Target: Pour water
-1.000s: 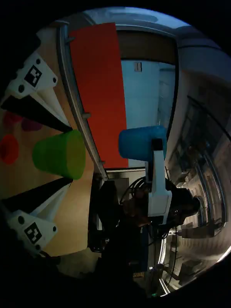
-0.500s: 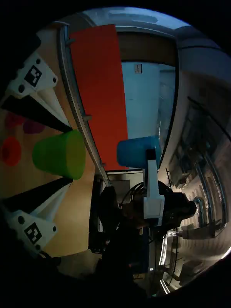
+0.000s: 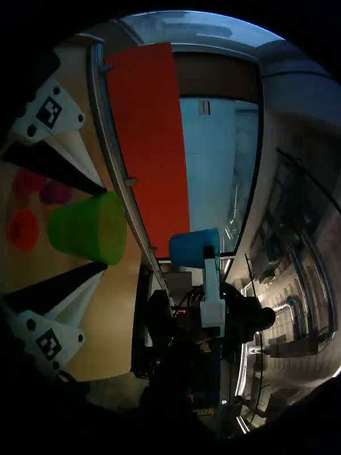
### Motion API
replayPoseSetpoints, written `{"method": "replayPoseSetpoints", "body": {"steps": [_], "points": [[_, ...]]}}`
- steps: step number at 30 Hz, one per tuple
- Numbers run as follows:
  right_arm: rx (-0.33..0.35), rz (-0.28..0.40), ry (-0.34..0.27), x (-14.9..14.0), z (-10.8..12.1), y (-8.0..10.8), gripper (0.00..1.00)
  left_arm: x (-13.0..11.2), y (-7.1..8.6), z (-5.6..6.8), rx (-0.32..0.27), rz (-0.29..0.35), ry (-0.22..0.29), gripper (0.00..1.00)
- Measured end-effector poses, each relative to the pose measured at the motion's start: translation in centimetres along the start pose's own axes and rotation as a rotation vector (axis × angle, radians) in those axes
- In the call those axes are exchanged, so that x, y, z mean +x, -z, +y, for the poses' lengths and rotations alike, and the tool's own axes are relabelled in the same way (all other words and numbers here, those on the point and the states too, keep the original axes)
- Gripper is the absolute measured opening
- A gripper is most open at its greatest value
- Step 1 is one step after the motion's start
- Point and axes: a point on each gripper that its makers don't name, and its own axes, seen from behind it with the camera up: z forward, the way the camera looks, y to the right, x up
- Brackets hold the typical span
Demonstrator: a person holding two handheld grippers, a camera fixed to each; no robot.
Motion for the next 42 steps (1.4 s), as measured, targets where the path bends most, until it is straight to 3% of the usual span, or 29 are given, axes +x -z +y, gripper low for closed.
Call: {"method": "replayPoseSetpoints", "body": {"steps": [15, 24, 42], "points": [[-0.051, -0.012, -0.031, -1.9, 1.9, 2.8, 0.91, 0.1, 2.6, -2.0, 0.066, -0.003, -0.003, 0.86], [-0.048, -0.011, -0.054, -2.5, 2.1, 3.1, 0.92, 0.3, 3.1, -2.9, 0.090, -0.003, -0.002, 0.86], [-0.016, -0.105, -0.042, -7.6, 1.3, 3.9, 0.93, -2.9, 4.9, -4.0, 0.110, -0.107, -0.009, 0.86]]}}
